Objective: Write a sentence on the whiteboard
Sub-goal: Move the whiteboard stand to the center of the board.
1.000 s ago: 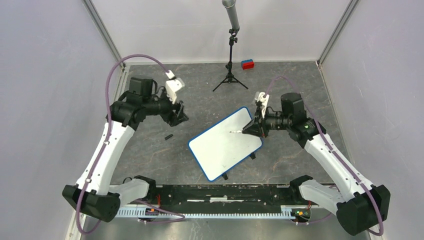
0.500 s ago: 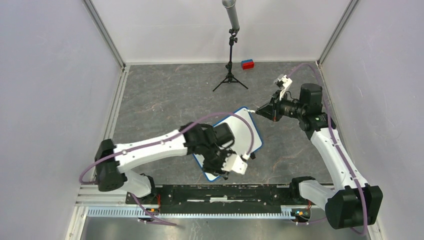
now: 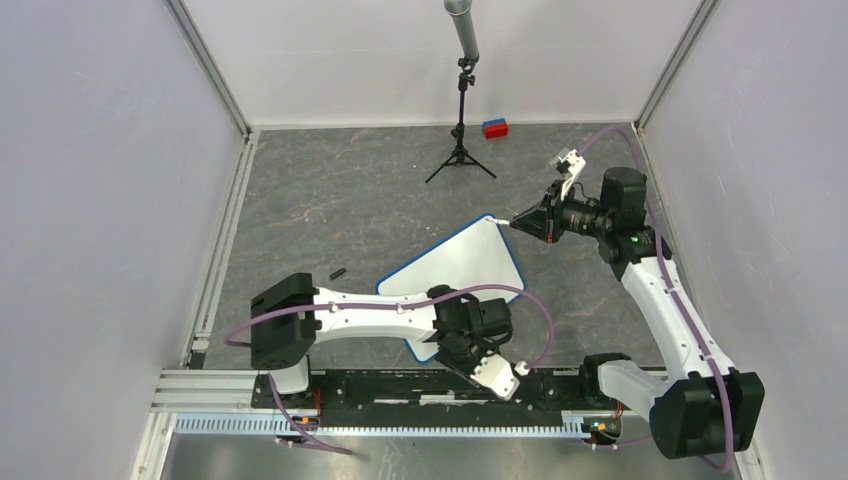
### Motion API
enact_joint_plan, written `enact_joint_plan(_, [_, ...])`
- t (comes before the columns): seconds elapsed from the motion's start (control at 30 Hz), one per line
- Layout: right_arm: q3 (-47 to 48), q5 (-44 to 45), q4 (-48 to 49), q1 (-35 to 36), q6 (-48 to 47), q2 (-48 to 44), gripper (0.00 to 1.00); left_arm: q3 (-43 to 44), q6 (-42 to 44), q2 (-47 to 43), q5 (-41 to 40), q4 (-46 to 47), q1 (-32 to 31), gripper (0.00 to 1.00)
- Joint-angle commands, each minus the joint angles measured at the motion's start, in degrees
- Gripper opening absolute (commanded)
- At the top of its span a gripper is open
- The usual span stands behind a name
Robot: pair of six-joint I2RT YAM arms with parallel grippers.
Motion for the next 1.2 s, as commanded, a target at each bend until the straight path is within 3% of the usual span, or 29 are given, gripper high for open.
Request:
enact_joint_plan(0.0, [-0.62, -1.77, 2.15, -0.22, 0.37, -1.46, 0.0, -2.38, 5.83, 1.1, -4.19, 5.33, 0.01, 0.38])
enact_joint_plan(0.27, [-0.71, -2.51, 2.12, -0.28, 0.44, -1.05, 0.0, -7.84, 8.8, 1.57, -8.34, 7.98, 0.01, 0.32])
enact_joint_plan(0.53, [-1.06, -2.61, 2.21, -0.22, 0.37, -1.02, 0.0, -12.05, 12.13, -1.12, -10.43, 7.26, 0.93, 0.19])
enact_joint_plan(0.83, [-1.06, -2.96, 2.17, -0.23, 0.62, -1.02, 0.0, -11.45, 16.34, -3.02, -10.5, 1.29, 2.71, 0.17])
enact_joint_plan(1.0, [-1.15, -2.88, 1.76, -0.19, 0.15, -1.32, 0.0, -11.55, 18.28, -3.89, -12.17, -0.32, 3.43, 0.2])
enact_joint_plan(1.17, [0.0, -2.5, -0.25, -0.1, -2.13, -1.01, 0.0, -5.6, 11.53, -6.29, -7.31, -4.79, 4.64, 0.49])
